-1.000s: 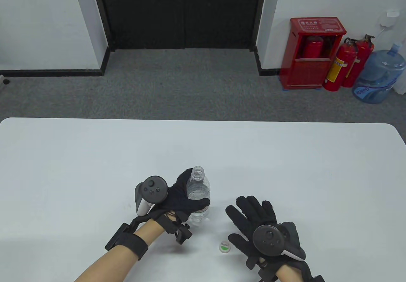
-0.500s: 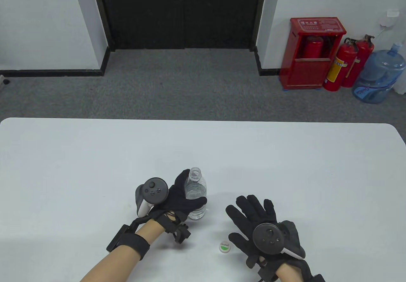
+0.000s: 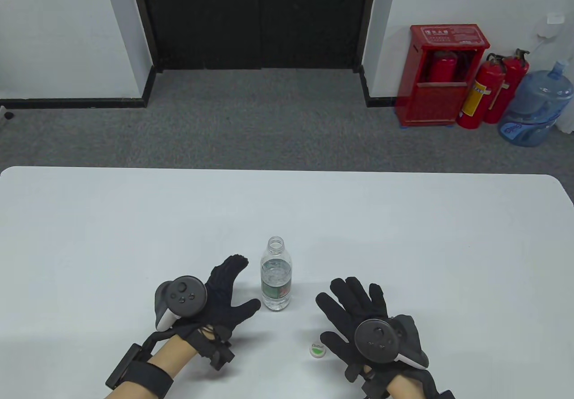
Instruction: Open mineral water bottle cap
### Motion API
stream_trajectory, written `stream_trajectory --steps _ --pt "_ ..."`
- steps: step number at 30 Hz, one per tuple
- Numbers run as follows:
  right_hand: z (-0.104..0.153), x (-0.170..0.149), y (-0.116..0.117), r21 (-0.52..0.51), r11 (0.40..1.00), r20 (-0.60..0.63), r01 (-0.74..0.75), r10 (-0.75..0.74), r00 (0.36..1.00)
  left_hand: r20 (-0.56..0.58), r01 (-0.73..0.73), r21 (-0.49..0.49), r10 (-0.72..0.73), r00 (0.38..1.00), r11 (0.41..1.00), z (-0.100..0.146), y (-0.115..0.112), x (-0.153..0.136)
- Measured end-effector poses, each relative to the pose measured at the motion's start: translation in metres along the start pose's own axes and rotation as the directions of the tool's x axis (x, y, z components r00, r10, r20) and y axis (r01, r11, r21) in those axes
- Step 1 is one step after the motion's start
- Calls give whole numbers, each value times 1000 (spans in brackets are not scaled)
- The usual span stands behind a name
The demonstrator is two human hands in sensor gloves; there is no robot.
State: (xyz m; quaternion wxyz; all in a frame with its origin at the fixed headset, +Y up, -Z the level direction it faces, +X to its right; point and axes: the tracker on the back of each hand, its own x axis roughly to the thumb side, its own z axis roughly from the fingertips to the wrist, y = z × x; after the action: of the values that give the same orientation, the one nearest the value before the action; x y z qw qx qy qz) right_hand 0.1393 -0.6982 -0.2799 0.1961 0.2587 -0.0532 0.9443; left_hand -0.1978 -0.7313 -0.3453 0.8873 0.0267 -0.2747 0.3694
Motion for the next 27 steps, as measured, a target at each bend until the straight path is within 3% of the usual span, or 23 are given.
stream_trajectory --steps 4,12,27 --pt "1 2 1 1 1000 6 -8 8 1000 61 177 -84 -172 983 981 19 6 8" --pt "2 5 1 -7 1000 7 -9 9 1000 109 257 -170 -241 964 951 53 6 15" --pt "5 2 4 19 1000 8 -2 1 1000 98 330 -171 -317 943 928 50 8 14"
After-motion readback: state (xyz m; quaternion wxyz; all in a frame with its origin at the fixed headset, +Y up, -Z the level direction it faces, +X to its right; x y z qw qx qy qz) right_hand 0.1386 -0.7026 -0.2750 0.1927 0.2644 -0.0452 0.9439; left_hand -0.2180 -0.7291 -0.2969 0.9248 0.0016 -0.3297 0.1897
